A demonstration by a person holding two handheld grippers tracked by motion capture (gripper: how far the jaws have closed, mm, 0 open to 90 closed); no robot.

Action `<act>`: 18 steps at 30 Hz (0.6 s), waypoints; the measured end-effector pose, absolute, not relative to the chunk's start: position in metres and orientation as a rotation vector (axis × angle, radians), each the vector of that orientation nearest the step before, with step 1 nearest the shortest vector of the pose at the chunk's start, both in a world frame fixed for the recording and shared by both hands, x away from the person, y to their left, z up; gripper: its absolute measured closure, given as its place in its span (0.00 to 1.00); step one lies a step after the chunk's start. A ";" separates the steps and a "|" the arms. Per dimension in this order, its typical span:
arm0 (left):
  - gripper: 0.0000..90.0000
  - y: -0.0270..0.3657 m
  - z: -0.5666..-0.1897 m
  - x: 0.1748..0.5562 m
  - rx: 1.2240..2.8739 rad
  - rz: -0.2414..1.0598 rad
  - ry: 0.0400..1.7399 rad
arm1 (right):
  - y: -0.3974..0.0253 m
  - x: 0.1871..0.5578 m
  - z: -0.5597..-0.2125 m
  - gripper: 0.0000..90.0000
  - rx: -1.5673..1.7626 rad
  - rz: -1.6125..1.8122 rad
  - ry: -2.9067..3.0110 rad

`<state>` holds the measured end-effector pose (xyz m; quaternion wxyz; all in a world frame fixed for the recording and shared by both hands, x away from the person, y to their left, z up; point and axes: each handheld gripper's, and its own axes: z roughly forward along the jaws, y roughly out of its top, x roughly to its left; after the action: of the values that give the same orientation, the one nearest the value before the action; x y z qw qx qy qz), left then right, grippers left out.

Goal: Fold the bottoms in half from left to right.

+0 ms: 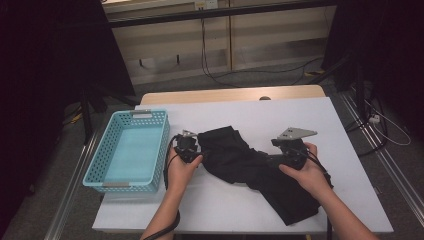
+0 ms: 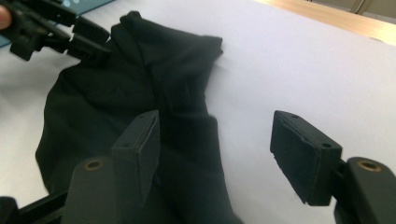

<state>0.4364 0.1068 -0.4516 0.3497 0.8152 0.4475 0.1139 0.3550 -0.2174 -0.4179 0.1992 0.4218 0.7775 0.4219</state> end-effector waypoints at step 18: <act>0.95 0.125 -0.427 0.461 2.013 0.340 1.268 | -0.261 0.330 -0.424 0.37 1.249 1.149 2.132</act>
<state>0.4612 0.1247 -0.4266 0.3607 0.7813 0.4920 0.1318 0.3296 -0.2609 -0.4243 0.2066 0.4485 0.7654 0.4126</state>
